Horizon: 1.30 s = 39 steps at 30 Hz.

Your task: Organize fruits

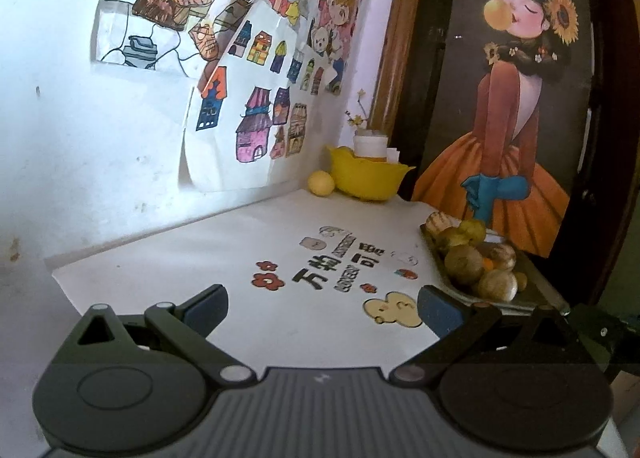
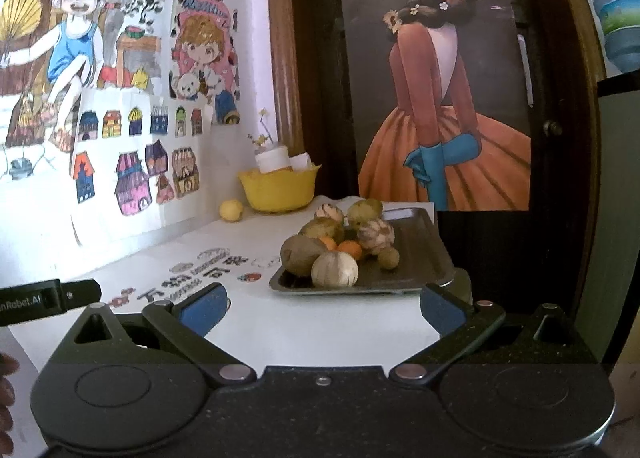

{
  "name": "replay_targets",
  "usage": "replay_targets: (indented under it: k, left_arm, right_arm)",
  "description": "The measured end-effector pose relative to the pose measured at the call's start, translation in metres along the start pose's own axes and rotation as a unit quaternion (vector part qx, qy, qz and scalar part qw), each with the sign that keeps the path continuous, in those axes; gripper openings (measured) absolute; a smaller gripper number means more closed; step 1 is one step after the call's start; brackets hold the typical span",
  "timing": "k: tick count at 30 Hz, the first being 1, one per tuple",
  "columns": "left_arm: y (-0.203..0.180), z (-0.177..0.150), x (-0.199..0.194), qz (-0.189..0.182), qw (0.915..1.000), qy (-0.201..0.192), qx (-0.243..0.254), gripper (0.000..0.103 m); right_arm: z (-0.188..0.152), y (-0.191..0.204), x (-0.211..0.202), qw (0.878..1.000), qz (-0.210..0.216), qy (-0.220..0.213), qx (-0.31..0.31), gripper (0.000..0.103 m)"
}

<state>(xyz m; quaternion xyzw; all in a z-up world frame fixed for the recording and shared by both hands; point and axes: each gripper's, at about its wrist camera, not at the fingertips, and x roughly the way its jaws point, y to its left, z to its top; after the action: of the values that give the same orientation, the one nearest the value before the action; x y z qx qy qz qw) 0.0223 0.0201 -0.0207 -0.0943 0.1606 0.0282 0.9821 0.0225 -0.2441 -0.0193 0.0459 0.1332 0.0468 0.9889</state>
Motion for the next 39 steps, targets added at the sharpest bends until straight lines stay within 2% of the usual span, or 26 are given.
replay_targets:
  k: [7,14,39]
  left_arm:
    - [-0.004,-0.008,-0.001,-0.009,0.9995,0.000,0.029,0.103]
    - [-0.005,-0.015,0.003,-0.011,0.9995,0.016,0.026,0.103]
    - [-0.004,-0.016,0.004,-0.006,0.9994,0.018,0.027,0.103]
  right_arm:
    - [-0.006,0.000,0.004,1.000,-0.001,0.009,-0.004,0.102]
    - [-0.009,-0.002,0.009,1.000,0.003,0.020,0.003,0.102]
    - [-0.011,0.001,0.012,1.000,0.009,0.028,-0.003,0.102]
